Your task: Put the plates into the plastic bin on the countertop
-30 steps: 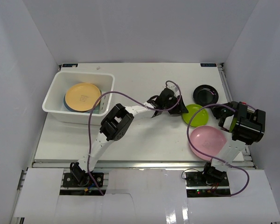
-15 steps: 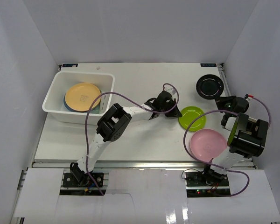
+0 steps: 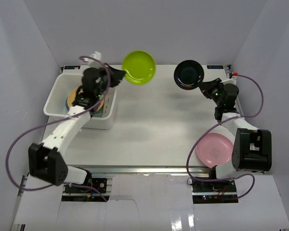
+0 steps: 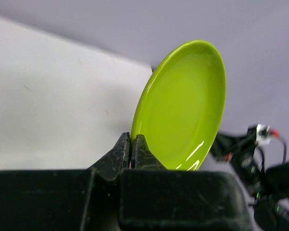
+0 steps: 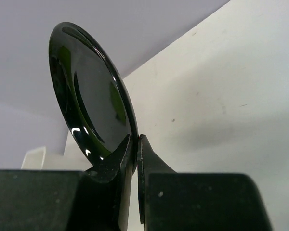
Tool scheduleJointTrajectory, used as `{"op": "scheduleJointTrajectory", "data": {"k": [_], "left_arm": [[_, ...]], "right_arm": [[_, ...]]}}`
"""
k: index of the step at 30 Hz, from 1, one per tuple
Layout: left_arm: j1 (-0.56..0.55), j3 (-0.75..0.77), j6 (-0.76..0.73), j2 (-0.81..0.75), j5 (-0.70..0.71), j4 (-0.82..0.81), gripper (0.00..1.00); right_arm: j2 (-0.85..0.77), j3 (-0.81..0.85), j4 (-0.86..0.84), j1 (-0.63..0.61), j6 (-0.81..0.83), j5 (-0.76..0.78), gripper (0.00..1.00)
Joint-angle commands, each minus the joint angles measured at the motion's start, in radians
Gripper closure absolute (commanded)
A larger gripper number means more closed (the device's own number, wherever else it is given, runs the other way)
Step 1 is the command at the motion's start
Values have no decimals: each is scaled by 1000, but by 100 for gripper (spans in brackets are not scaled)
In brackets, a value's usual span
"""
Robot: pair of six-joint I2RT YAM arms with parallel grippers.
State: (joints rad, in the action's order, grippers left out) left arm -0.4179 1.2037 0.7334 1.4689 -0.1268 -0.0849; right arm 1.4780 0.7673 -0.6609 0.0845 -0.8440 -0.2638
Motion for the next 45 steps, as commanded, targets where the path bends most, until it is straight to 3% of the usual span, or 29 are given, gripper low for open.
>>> {"op": "scheduleJointTrajectory", "data": {"k": [1,2,11,17,21,22,24,25,28,29,32,36,38,45], "left_arm": [[163,-76,4,-192,105,137,100],[250,-120,9,-258,107,170,100],[602,-242,-58,-375,185,407,100],[633,-296,-109,-352,305,427,100],[643,-282,-103,-257,271,432,98],[645,-270,-101,-237,250,430,86],[646,-257,-94,-193,236,427,70],[648,-254,-94,-185,233,418,47],[650,-250,-88,-176,227,401,16],[650,-253,-82,-183,220,393,12],[651,-260,-51,-258,208,347,6],[650,-277,-3,-444,237,234,5],[633,-175,-11,-447,240,266,4],[587,-49,-51,-426,-11,215,2]], "right_arm": [[-16,90,32,-125,85,24,92],[-1,117,35,-185,95,34,92],[111,325,115,-538,175,80,92],[229,582,246,-721,246,100,92],[327,771,346,-808,312,140,92],[347,808,363,-831,315,135,92],[404,903,415,-864,341,161,92],[444,935,435,-873,350,172,92],[517,1075,518,-894,367,184,92],[562,1105,533,-899,368,183,92],[634,1201,583,-914,379,201,92],[717,1308,629,-934,382,204,92],[755,1357,645,-945,390,207,92],[867,1475,692,-999,405,233,92]]}}
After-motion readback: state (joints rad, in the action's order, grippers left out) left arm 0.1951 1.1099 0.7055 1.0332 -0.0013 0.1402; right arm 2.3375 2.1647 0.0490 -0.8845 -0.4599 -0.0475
